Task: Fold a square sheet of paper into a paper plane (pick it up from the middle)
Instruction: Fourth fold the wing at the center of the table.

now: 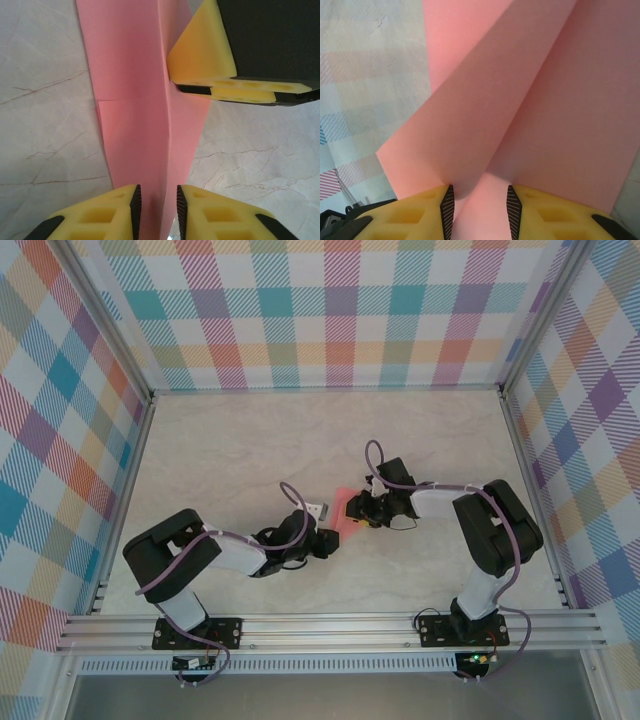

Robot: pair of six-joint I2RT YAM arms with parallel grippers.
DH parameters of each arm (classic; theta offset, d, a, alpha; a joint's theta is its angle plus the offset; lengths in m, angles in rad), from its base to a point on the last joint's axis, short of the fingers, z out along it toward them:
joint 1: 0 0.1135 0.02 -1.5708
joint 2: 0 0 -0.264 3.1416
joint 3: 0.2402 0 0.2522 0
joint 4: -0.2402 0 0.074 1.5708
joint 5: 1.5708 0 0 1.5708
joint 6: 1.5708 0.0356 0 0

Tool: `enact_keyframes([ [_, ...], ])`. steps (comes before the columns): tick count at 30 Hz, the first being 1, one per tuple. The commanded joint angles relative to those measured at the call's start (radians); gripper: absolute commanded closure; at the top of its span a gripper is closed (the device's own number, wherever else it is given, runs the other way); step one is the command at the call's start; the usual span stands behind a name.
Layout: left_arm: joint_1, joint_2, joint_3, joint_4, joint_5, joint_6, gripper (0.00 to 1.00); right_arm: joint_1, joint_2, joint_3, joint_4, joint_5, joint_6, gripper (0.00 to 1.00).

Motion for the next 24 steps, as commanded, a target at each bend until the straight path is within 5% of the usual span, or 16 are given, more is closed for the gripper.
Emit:
enact_keyframes([
  [1,0.024,-0.045,0.026,-0.033,0.016,-0.034,0.68,-0.003,0.031,0.022,-0.032,0.015,-0.008,0.63],
  [17,0.087,-0.183,0.023,-0.136,-0.079,-0.140,0.48,0.009,0.103,0.098,-0.214,0.143,-0.027,0.54],
  [24,0.103,-0.173,0.026,-0.147,-0.058,-0.172,0.47,0.038,0.151,0.154,-0.313,0.250,-0.011,0.51],
])
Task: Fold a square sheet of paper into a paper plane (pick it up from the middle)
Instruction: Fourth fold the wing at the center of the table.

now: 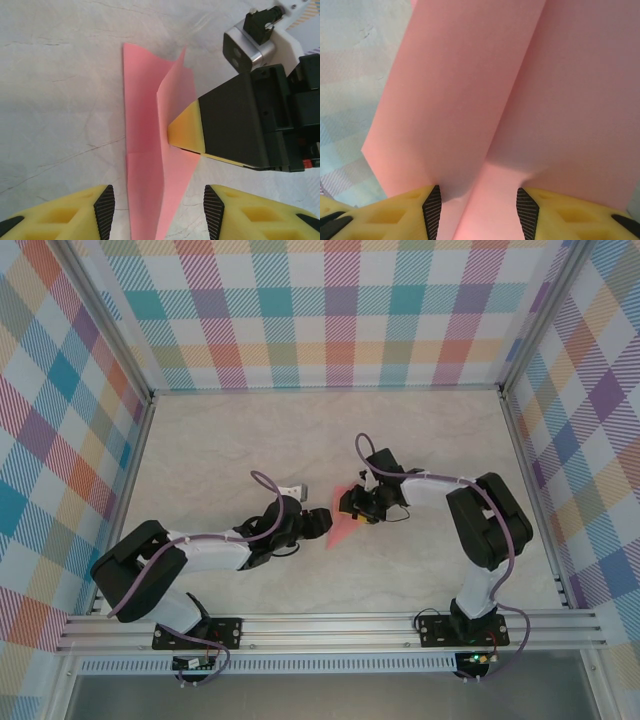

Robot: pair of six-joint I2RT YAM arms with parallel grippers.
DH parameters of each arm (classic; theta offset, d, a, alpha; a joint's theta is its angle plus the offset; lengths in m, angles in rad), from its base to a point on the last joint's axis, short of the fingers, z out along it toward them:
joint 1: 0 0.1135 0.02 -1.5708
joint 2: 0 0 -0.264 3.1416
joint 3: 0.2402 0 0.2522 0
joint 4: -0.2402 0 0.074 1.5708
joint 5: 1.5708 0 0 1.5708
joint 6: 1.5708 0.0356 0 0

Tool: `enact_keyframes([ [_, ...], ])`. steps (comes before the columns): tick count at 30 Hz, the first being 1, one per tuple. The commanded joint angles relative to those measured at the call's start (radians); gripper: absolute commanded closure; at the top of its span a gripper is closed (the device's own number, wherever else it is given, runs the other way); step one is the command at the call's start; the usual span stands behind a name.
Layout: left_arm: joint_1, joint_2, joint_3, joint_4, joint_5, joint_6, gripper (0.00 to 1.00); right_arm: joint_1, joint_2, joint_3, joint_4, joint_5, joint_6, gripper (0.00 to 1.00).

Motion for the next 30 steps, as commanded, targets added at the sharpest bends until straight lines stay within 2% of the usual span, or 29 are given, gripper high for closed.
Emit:
enact_keyframes([
  [1,0.015,0.006,0.013,-0.016,0.001,-0.029,0.48,0.010,0.089,-0.004,-0.119,0.183,-0.004,0.51],
  [11,0.038,0.039,0.014,0.011,0.048,-0.068,0.57,0.031,0.141,0.045,-0.226,0.292,0.033,0.51],
  [15,0.042,0.045,0.023,0.014,0.065,-0.065,0.61,0.042,0.158,0.066,-0.268,0.336,0.036,0.55],
  [25,0.041,0.048,0.027,0.030,0.098,-0.066,0.63,0.052,0.199,0.092,-0.307,0.366,0.048,0.57],
  [30,0.042,0.076,0.039,0.082,0.171,-0.078,0.71,0.058,0.231,0.110,-0.330,0.378,0.066,0.55],
])
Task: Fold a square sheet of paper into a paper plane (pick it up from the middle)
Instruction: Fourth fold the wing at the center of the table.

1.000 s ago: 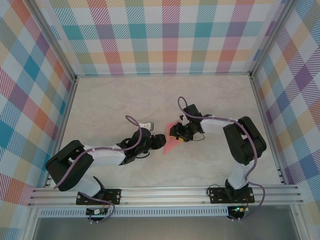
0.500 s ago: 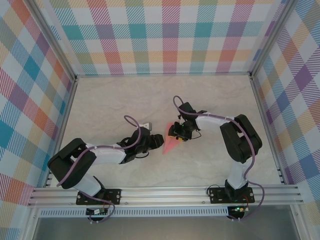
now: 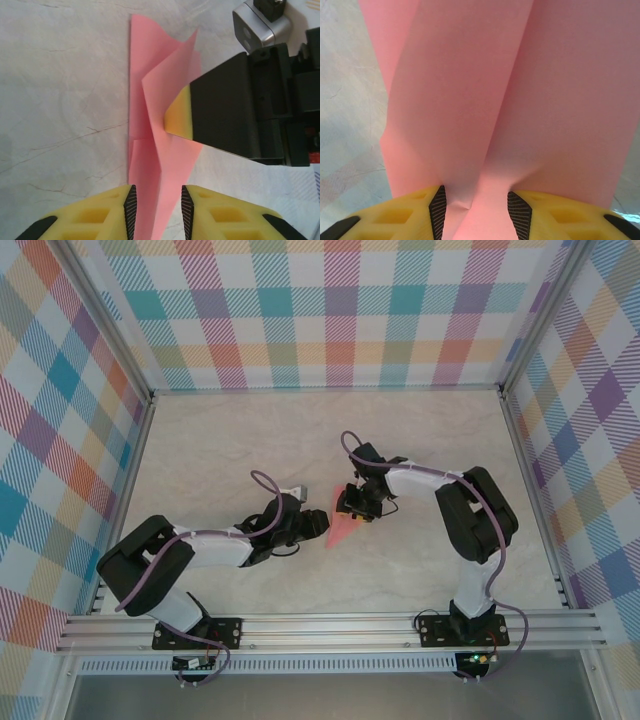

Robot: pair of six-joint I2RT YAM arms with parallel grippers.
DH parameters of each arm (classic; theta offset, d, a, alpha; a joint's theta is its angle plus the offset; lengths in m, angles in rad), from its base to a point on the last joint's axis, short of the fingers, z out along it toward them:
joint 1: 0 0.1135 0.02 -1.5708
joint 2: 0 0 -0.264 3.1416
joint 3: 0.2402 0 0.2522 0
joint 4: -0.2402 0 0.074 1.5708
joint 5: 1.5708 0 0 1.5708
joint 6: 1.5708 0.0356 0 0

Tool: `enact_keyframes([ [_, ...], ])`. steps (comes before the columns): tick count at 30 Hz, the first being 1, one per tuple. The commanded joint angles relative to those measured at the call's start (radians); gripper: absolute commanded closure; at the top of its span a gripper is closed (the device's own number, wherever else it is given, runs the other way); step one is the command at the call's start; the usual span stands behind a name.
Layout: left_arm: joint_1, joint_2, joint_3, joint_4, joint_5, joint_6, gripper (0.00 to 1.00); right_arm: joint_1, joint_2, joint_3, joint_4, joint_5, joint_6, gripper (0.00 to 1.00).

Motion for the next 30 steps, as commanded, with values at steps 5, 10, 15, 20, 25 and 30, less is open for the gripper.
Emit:
enact_keyframes([
  [5,0.010,0.080,0.034,0.154,0.117,-0.042,0.79,-0.007,0.165,-0.059,-0.095,0.204,0.038,0.55],
  [10,0.009,0.109,0.049,0.181,0.142,-0.046,0.82,-0.007,0.181,-0.049,-0.106,0.204,0.052,0.54],
  [15,0.010,0.127,0.063,0.165,0.147,-0.035,0.82,-0.007,0.191,-0.045,-0.107,0.196,0.068,0.53],
  [20,0.009,0.154,0.081,0.142,0.150,-0.034,0.84,-0.007,0.198,-0.043,-0.104,0.184,0.083,0.52],
  [25,0.008,0.167,0.097,0.085,0.127,-0.027,0.86,-0.007,0.205,-0.043,-0.105,0.179,0.091,0.52],
  [30,0.008,0.169,0.099,0.031,0.091,-0.016,0.88,-0.007,0.208,-0.043,-0.104,0.176,0.098,0.52],
])
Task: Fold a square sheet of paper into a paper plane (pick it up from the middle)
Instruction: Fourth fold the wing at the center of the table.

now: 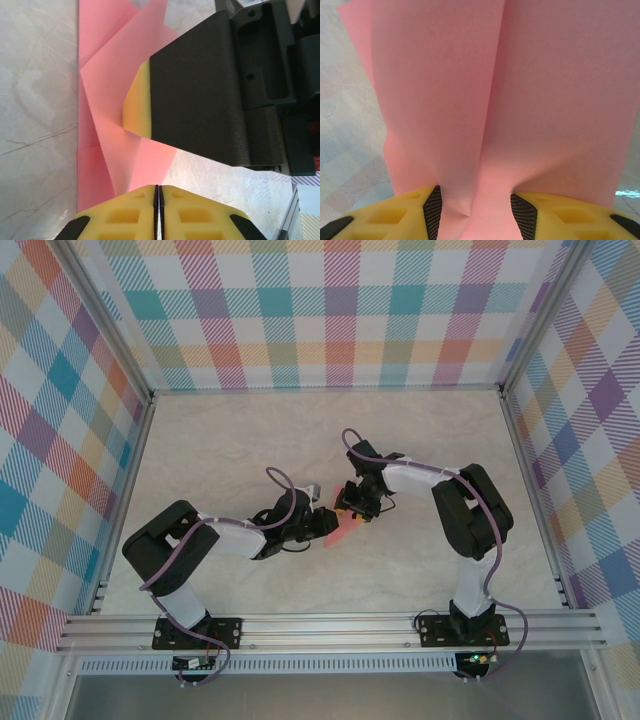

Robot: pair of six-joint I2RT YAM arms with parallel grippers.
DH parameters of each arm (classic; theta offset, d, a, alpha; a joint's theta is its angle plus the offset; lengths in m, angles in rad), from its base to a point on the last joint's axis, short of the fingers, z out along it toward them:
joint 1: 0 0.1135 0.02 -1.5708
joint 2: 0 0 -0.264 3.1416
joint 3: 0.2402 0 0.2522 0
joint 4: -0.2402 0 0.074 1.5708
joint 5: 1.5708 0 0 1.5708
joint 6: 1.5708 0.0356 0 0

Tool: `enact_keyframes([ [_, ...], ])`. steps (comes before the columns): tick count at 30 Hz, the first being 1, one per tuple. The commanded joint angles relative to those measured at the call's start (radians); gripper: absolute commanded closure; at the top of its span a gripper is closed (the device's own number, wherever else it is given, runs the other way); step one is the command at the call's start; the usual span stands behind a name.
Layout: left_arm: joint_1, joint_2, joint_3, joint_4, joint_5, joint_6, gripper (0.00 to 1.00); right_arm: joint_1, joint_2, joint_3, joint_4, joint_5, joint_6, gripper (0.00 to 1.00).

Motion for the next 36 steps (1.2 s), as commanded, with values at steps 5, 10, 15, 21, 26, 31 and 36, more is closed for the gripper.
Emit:
enact_keyframes([
  [5,0.007,0.019,0.029,-0.107,-0.059,0.025,0.91,-0.008,0.171,-0.087,-0.054,0.173,0.014,0.52],
  [10,0.006,0.025,0.030,-0.133,-0.075,0.031,0.93,-0.008,0.173,-0.087,-0.053,0.172,0.016,0.52],
  [15,0.006,0.029,0.030,-0.138,-0.071,0.031,0.93,-0.008,0.178,-0.084,-0.054,0.172,0.014,0.52],
  [21,0.007,0.034,0.032,-0.126,-0.046,0.029,0.93,-0.008,0.186,-0.081,-0.057,0.175,0.002,0.52],
  [26,0.006,0.039,0.033,-0.114,-0.018,0.025,0.92,-0.008,0.192,-0.078,-0.063,0.177,-0.023,0.52],
  [31,0.006,0.032,0.030,-0.102,0.008,0.019,0.89,-0.008,0.193,-0.080,-0.059,0.174,-0.035,0.51],
  [36,0.006,0.026,0.024,-0.102,0.020,0.017,0.88,-0.007,0.199,-0.078,-0.057,0.171,-0.037,0.51],
])
